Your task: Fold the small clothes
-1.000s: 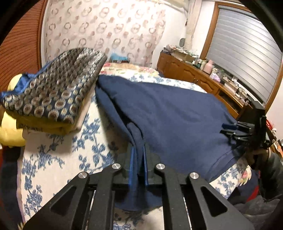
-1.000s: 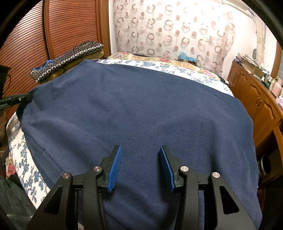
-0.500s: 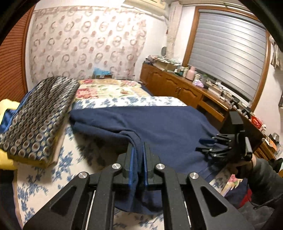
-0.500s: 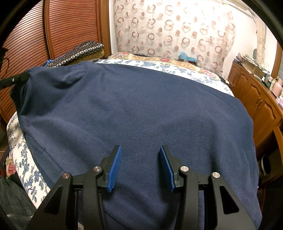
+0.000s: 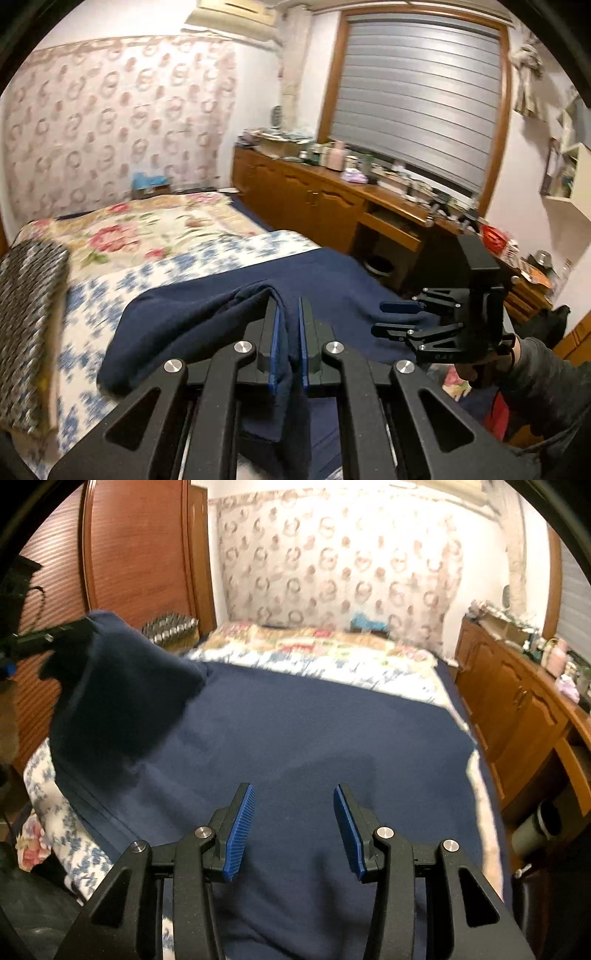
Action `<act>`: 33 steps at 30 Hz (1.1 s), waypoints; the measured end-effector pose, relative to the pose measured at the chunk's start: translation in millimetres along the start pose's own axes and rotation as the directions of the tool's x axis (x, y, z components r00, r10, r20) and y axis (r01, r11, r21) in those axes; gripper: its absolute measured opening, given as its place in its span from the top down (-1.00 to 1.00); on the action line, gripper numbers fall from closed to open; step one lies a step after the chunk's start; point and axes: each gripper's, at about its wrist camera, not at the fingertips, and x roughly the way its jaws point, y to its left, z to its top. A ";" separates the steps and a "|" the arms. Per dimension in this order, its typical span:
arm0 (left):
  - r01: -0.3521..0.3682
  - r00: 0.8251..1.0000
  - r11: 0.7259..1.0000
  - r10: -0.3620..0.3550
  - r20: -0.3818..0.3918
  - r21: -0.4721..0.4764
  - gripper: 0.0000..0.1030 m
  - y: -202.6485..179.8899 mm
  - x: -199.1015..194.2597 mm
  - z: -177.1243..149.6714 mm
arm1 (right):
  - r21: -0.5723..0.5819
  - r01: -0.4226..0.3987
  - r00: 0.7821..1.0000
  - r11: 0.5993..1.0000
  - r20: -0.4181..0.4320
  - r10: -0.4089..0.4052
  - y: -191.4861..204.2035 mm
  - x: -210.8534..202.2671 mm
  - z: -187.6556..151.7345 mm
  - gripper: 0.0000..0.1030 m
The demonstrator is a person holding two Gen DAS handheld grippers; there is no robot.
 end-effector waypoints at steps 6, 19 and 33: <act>0.045 0.998 0.997 -0.042 -0.043 0.067 0.82 -36.1 27.5 14.6 | 0.025 0.036 0.997 0.999 0.062 -0.038 -4.5 -30.0 -2.8 0.10; 0.016 0.995 0.998 -0.010 -0.099 0.058 -0.18 -24.3 42.0 -5.2 | 0.072 0.013 0.999 0.997 0.032 -0.015 2.1 -16.1 -10.2 0.10; -0.174 0.981 0.984 0.169 -0.098 -0.045 -0.39 39.4 11.7 -45.5 | -0.013 -0.087 0.993 0.996 -0.085 0.086 6.8 23.2 8.0 -0.02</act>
